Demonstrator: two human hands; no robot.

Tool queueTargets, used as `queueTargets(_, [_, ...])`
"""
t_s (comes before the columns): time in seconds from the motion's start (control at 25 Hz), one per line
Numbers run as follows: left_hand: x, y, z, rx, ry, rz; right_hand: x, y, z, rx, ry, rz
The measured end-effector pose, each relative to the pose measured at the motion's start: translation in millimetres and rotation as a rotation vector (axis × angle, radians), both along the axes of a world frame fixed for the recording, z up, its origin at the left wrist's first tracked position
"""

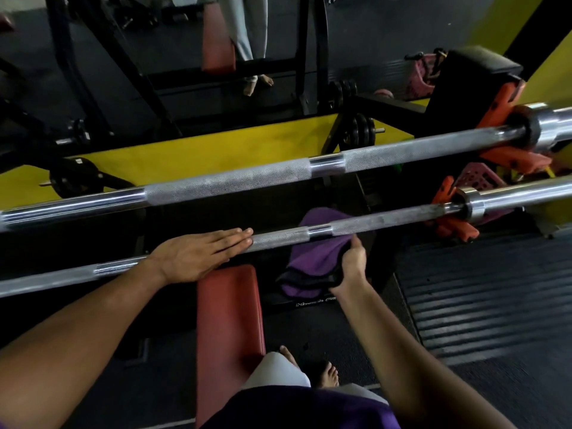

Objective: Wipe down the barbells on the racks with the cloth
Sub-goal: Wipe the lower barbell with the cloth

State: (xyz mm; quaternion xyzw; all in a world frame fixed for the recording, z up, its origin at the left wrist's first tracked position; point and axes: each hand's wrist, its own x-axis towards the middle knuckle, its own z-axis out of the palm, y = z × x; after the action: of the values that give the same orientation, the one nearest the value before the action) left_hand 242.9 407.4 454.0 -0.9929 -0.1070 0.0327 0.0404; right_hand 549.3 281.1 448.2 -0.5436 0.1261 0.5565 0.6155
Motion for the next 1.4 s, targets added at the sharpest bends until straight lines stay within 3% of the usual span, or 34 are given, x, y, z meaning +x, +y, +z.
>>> queueTargets(0.08, [-1,0,-1,-0.012,-0.011,0.001,-3,-19,0,-0.093,-0.147,0.139])
queueTargets(0.16, [-2,0,-2,-0.013,0.002,0.008,0,-47,11,-0.119,-0.426,0.182])
queueTargets(0.24, [-1,0,-3,-0.001,0.023,0.012,-1,-77,41,-0.003,-0.741,0.100])
queueTargets(0.32, [0,0,-2,0.009,0.007,0.011,0,-81,63,0.148,-1.117,0.177])
queueTargets(0.48, [-2,-3,-2,0.036,0.013,0.007,5,-23,38,0.287,-1.809,0.794])
queueTargets(0.56, [0,-4,0,0.038,0.005,0.012,3,-3,6,0.162,-2.155,1.022])
queueTargets(0.64, [-2,-6,2,0.051,0.028,-0.004,4,9,6,0.047,-2.311,1.078])
queueTargets(0.72, [-2,-6,5,0.098,0.050,-0.043,5,27,26,-0.046,-2.207,1.150])
queueTargets(0.84, [-3,-11,5,0.156,0.080,-0.078,7,70,53,-0.202,-1.814,1.447])
queueTargets(0.92, [-5,-10,3,0.172,0.095,-0.083,-1,64,44,-0.122,-1.965,1.462])
queueTargets(1.0, [-6,-7,2,0.160,0.096,-0.093,-2,33,22,0.080,-2.212,1.256])
queueTargets(1.08, [-6,-7,2,0.159,0.084,-0.096,16,-2,-1,0.272,-2.313,1.157])
queueTargets(1.16, [-5,-8,2,0.174,0.069,-0.096,47,-9,-5,0.301,-2.353,1.131])
queueTargets(1.24, [-4,-7,2,0.179,0.070,-0.087,56,9,14,0.074,-2.296,1.136])
queueTargets(1.32, [-4,-8,0,0.180,0.075,-0.079,41,39,39,-0.185,-2.081,1.223])
queueTargets(1.4, [-5,-9,-1,0.184,0.065,-0.075,13,58,43,-0.218,-1.951,1.325])
